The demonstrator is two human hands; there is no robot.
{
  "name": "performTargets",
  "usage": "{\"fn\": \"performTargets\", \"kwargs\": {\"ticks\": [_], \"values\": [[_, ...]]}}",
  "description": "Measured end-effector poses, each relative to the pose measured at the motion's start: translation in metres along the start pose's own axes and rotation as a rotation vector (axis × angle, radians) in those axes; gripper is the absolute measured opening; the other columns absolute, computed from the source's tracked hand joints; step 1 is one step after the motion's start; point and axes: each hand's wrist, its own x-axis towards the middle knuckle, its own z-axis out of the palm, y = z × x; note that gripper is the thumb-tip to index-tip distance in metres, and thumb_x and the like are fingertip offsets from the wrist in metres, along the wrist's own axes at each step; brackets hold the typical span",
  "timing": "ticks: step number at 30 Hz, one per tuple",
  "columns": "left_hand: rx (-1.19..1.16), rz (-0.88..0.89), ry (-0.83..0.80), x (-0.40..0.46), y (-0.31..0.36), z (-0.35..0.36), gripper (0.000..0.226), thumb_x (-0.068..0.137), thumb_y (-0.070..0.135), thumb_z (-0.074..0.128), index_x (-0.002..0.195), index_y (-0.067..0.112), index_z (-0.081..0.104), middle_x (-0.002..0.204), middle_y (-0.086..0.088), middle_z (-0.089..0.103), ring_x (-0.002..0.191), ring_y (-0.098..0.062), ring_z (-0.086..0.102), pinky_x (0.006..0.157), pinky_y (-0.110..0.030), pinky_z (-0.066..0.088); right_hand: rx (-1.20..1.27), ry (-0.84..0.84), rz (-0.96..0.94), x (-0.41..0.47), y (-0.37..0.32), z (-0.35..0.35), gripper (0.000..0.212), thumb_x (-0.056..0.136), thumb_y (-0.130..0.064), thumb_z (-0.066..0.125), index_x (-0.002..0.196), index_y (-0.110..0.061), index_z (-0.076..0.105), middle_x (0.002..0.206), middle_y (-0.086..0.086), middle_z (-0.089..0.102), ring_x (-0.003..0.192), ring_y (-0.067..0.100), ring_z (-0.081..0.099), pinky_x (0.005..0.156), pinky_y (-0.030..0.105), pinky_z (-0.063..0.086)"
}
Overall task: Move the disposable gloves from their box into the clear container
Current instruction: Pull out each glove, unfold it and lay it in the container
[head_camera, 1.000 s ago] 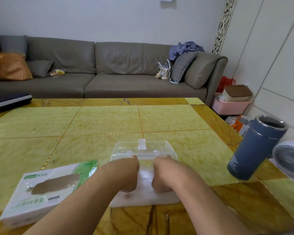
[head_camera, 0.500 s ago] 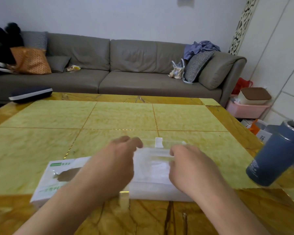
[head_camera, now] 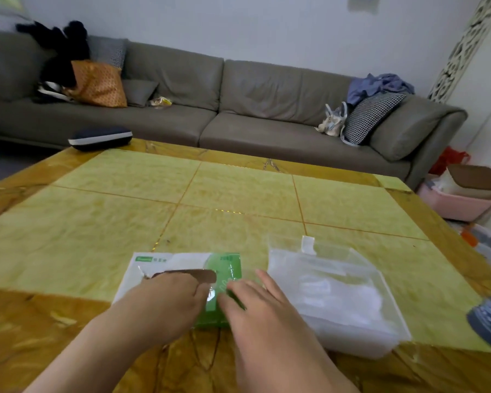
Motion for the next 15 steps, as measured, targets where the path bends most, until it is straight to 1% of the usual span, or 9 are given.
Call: {"fn": "performTargets", "kwargs": {"ticks": [1,3,5,8,9,11,12,13,15], "values": [[0.001,0.006,-0.022,0.001,0.000,-0.001,0.043,0.106,0.041,0.024,0.078,0.020,0.049,0.088,0.000,0.054,0.081,-0.021,0.051,0.072,-0.036,0.041,-0.006,0.002,0.000,0.002,0.000,0.002,0.077,0.090,-0.015,0.063,0.161,-0.010,0.033,0.161,0.010,0.034,0.154,0.025,0.022,0.112,0.029,-0.031],[-0.020,0.005,-0.022,-0.003,0.005,-0.008,0.039,0.106,0.034,0.028,0.083,0.017,0.055,0.092,-0.003,0.058,0.086,-0.023,0.057,0.075,-0.039,0.048,-0.008,0.023,-0.003,0.002,0.002,0.007,0.077,0.090,-0.017,0.063,0.161,-0.011,0.035,0.161,0.010,0.037,0.154,0.026,0.026,0.117,0.032,-0.026],[-0.069,-0.018,0.054,-0.005,0.009,-0.012,0.036,0.106,0.027,0.033,0.081,0.017,0.057,0.088,-0.001,0.059,0.084,-0.023,0.061,0.076,-0.040,0.054,-0.008,0.058,-0.007,0.001,0.004,0.013,0.073,0.083,-0.020,0.063,0.154,-0.012,0.047,0.152,0.010,0.049,0.147,0.026,0.040,0.122,0.037,-0.014],[-0.274,-0.140,0.251,-0.010,0.007,-0.019,0.040,0.097,0.027,0.048,0.059,0.016,0.057,0.059,0.004,0.062,0.057,-0.017,0.064,0.053,-0.032,0.051,-0.011,0.051,0.022,-0.003,0.007,0.019,0.071,0.058,-0.034,0.072,0.127,-0.020,0.073,0.125,0.001,0.072,0.121,0.016,0.066,0.121,0.040,0.018],[-0.309,-0.143,0.333,-0.011,0.005,-0.023,0.037,0.094,0.028,0.054,0.059,0.016,0.061,0.059,0.004,0.065,0.055,-0.015,0.065,0.050,-0.031,0.052,-0.009,0.053,0.031,-0.002,0.007,0.020,0.071,0.050,-0.038,0.074,0.119,-0.023,0.077,0.118,-0.002,0.074,0.114,0.013,0.070,0.117,0.039,0.026],[-0.387,-0.111,0.456,-0.015,0.001,-0.031,0.022,0.091,0.033,0.067,0.072,0.024,0.073,0.073,0.010,0.070,0.066,-0.004,0.066,0.056,-0.024,0.055,0.019,0.070,0.025,-0.001,0.006,0.019,0.068,0.046,-0.041,0.074,0.111,-0.026,0.079,0.112,-0.006,0.075,0.108,0.009,0.072,0.114,0.036,0.030],[-0.460,-0.085,0.508,-0.017,-0.001,-0.035,0.014,0.089,0.035,0.073,0.077,0.028,0.074,0.077,0.014,0.070,0.073,0.001,0.065,0.061,-0.020,0.054,0.022,0.087,0.018,0.000,0.006,0.020,0.066,0.046,-0.041,0.071,0.110,-0.026,0.079,0.111,-0.007,0.075,0.106,0.008,0.072,0.114,0.036,0.030],[-0.532,-0.066,0.545,-0.018,-0.002,-0.037,0.010,0.086,0.034,0.077,0.078,0.031,0.074,0.078,0.016,0.070,0.076,0.003,0.065,0.066,-0.018,0.053,0.007,0.082,0.021,0.000,0.006,0.020,0.065,0.046,-0.041,0.069,0.109,-0.026,0.078,0.110,-0.008,0.075,0.105,0.008,0.072,0.114,0.036,0.030],[-0.680,-0.043,0.603,-0.018,-0.004,-0.040,0.011,0.084,0.027,0.082,0.077,0.031,0.074,0.076,0.017,0.073,0.078,0.002,0.068,0.071,-0.022,0.056,0.001,0.054,0.046,0.002,0.007,0.021,0.063,0.047,-0.042,0.067,0.107,-0.027,0.078,0.108,-0.008,0.074,0.104,0.008,0.072,0.114,0.035,0.028]]}}
